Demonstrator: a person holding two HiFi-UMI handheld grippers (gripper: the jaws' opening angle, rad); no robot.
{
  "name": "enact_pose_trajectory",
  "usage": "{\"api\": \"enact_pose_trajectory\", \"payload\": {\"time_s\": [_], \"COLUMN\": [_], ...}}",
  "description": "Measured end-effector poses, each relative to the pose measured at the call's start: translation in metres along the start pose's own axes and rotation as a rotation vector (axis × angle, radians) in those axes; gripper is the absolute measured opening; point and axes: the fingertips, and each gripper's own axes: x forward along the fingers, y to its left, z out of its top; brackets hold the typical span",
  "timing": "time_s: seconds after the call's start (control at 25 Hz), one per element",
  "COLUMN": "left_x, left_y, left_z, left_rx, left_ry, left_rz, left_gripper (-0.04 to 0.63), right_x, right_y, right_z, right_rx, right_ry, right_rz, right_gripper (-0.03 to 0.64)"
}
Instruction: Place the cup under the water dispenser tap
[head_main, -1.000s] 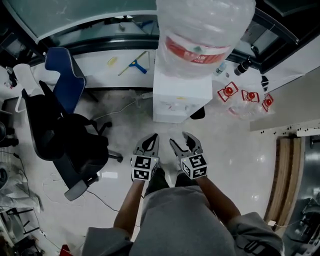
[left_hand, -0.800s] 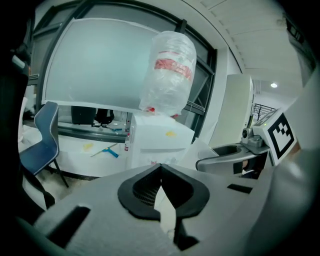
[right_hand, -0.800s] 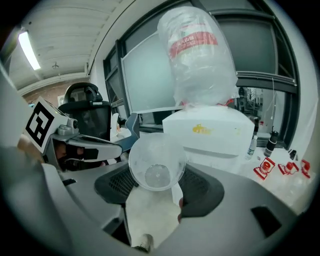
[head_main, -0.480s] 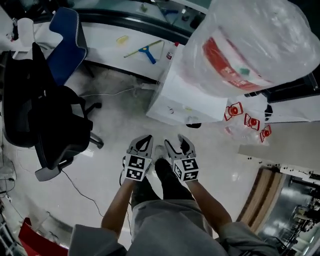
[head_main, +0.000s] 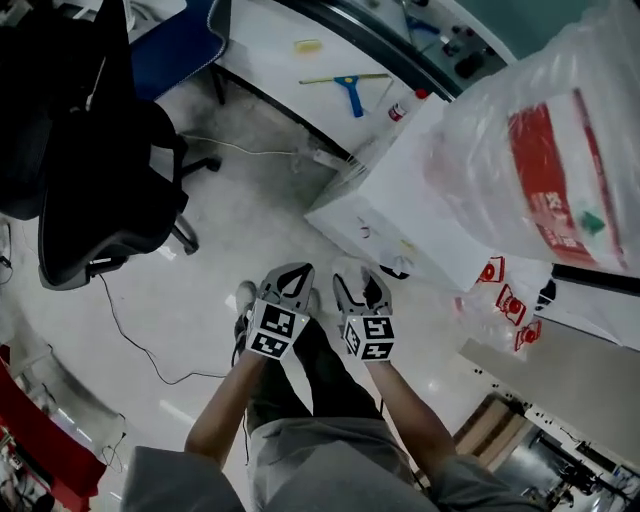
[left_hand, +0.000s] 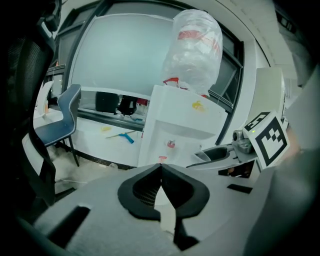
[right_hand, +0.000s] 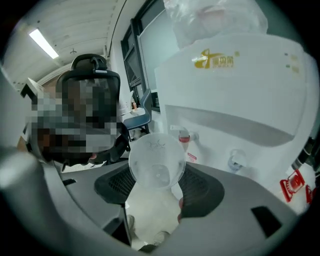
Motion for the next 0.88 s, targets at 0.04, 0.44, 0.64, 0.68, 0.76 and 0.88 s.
{"api": "enact_pose_trajectory", "payload": {"time_s": [0.04,0.44,0.64,0.68,0.76,0.88], "left_x": [0.005,0.04,0.052,0.055,0.061,0.069], "left_y": [0.001,0.015,0.021,0.022,0.025,0.026], "left_z": [-0.005,-0.056,-0.07,-0.073,-0.08,-0.09], "left_rx": [0.0,-0.05,-0.061,-0.056,-0.037,-0.01], "left_ry": [0.002,0.019,0.014,0.011,0.013,0.017], "left_rz": [0.006,0.062,0.08,0.085,0.089,0.082], "left_gripper": [0.008,0.009,0.009,0.009,0.009,0.009], "right_x": [0.007,0.059,0.075,0.081,0.092,0.107], "right_y": [-0.004,-0.028,-0.038,-0.042,-0.048,-0.056], "right_z": [-0.004,-0.033,-0.046,-0.048,-0.055,-0.067], "right_rx": [-0.002,-0.03,-0.051,-0.055,-0.061,-0.075], "right_ry": [0.003,0.032,0.034,0.035,0.038,0.044], "right_rz": [0.003,-0.008,-0.037,-0.046,-0.071,-0.115], "right_gripper": [0.258,0.258,0.258,0.258,0.258,0.258]}}
